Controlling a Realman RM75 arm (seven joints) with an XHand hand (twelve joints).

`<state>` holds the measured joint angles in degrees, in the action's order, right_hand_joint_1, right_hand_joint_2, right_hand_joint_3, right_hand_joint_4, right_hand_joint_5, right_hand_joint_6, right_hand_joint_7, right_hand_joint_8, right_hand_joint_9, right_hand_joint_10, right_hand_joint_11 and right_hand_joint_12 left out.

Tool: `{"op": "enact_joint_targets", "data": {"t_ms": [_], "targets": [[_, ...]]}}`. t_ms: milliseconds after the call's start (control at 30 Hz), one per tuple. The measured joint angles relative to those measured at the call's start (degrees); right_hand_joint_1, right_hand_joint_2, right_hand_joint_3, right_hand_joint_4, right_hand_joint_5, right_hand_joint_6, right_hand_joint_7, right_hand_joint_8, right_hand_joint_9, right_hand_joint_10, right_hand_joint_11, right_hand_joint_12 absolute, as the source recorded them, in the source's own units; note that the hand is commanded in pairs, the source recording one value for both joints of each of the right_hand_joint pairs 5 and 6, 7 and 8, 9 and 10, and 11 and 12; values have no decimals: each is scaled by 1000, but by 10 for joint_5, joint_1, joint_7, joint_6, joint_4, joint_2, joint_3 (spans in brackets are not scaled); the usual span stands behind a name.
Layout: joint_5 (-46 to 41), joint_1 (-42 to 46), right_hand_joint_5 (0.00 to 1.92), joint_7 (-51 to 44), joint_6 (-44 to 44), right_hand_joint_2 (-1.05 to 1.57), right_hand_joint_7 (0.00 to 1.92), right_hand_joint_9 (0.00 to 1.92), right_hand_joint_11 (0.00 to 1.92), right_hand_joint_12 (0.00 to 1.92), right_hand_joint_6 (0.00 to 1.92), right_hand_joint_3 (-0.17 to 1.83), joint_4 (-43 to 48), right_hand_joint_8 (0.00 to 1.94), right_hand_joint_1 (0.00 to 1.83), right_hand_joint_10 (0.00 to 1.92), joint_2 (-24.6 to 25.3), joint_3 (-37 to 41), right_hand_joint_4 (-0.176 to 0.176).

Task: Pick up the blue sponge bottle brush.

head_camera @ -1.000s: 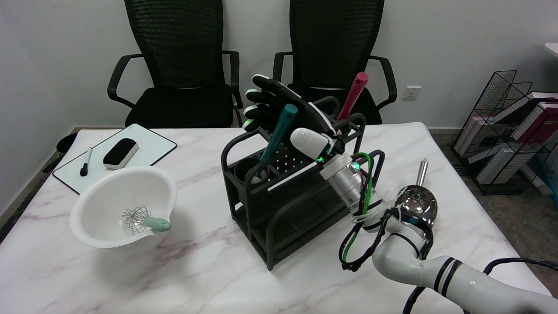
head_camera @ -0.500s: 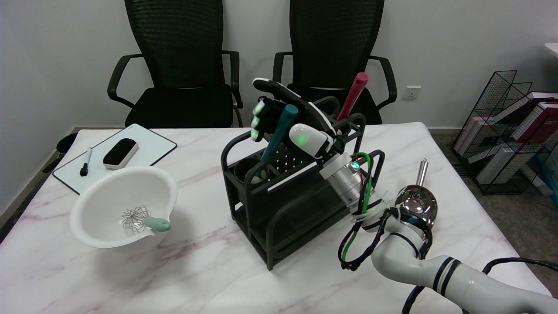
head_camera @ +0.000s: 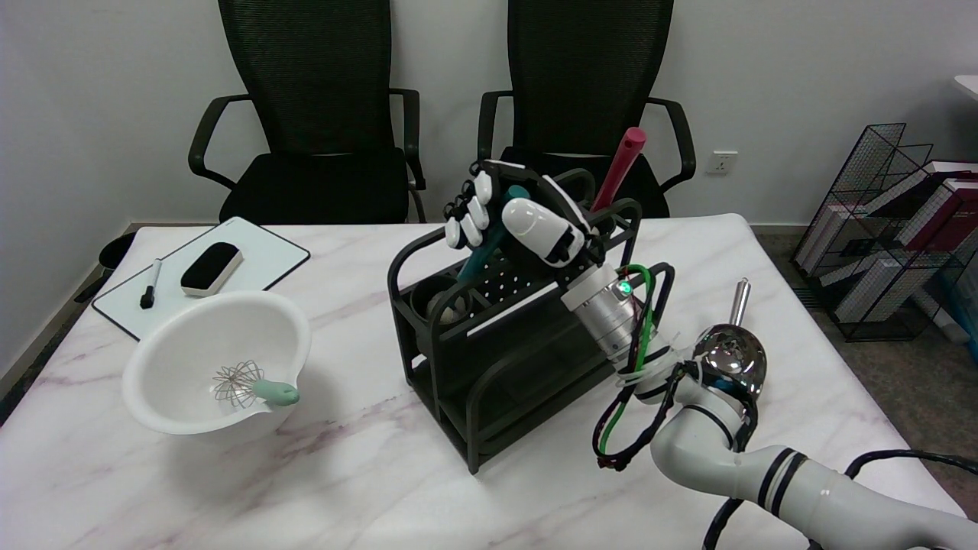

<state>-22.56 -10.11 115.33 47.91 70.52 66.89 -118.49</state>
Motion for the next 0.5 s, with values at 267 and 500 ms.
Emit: {"op": "enact_joint_targets", "data": {"t_ms": [267, 500], "targets": [[-2, -2, 1329, 0, -1, 416, 1438, 1447, 1309, 1309, 1329, 781, -1, 1438, 1121, 1447, 0, 1, 0], [-2, -6, 1403, 0, -2, 580, 1495, 1490, 1355, 1355, 1403, 892, -2, 1495, 1177, 1490, 0, 2, 0]]}}
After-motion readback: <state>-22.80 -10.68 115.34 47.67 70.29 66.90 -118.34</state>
